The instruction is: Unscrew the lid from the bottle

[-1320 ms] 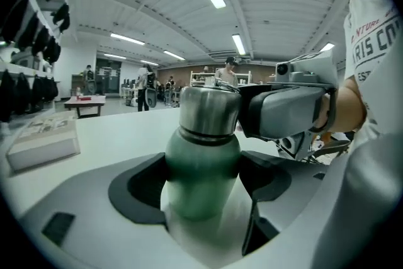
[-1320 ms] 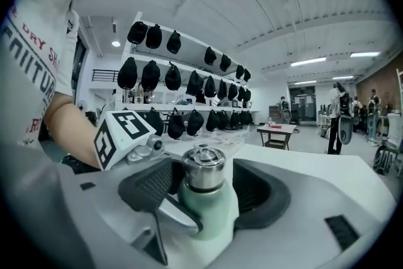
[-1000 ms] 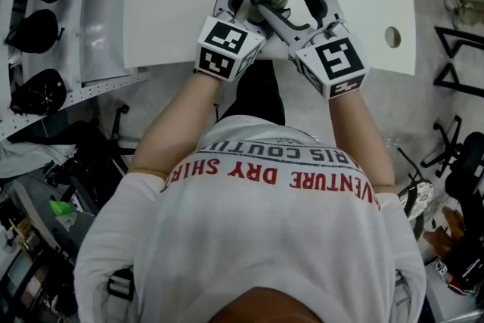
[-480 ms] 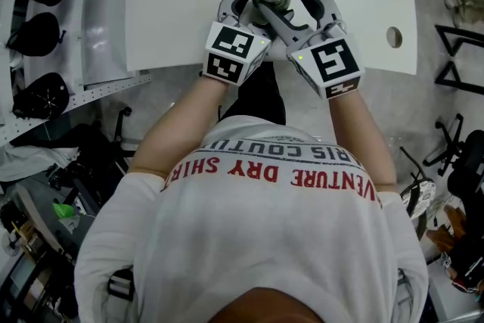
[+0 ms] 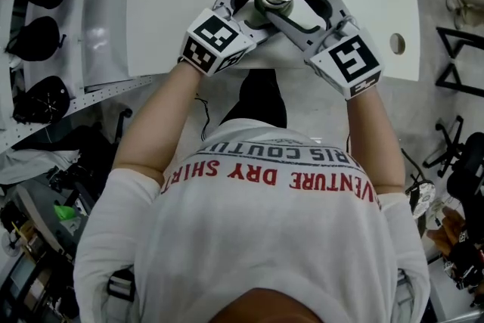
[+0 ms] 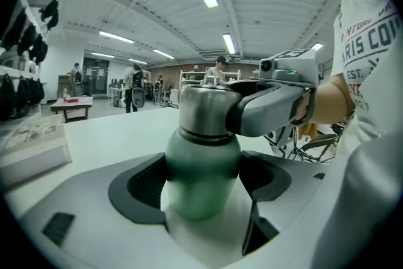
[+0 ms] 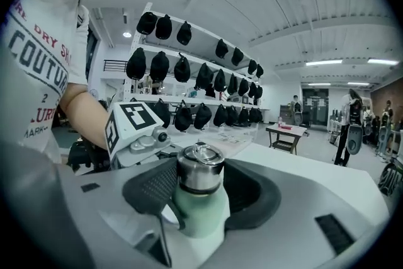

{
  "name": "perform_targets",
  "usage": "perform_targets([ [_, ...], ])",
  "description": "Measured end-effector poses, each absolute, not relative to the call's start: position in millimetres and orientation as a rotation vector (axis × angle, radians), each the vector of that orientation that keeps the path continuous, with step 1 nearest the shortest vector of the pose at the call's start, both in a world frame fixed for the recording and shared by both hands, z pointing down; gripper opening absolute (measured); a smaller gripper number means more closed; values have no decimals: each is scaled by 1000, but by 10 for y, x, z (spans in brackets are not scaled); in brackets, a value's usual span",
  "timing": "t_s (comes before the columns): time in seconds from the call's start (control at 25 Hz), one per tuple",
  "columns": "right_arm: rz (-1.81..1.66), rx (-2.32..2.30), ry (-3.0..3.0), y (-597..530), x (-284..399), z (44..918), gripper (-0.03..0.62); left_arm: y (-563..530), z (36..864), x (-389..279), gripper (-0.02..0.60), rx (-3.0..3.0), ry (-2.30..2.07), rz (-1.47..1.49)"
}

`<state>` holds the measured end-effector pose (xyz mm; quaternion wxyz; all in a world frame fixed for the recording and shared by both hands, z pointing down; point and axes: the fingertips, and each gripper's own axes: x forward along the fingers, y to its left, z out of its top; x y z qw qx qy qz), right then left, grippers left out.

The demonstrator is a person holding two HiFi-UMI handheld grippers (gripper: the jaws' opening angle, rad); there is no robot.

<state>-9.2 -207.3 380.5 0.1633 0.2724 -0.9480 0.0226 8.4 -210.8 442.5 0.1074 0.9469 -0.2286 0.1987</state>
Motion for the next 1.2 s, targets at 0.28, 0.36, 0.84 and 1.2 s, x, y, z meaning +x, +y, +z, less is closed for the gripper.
perform_targets([
  [0.28,43,558,-2738,-2080,-118,3799,230,-2081,4430,79,367,2866,-359,659],
  [0.36,83,507,-2777,-2071,-133,3771,230,-2063,4429,80,367,2884,-287,662],
  [0.84,68,244,-2806,-2025,-155,3752,230,-1990,4428,71,367,2933,-21,687],
  [1.2,97,445,-2805,-2021,-85,3712,291,-2004,4399,79,367,2904,-250,649],
])
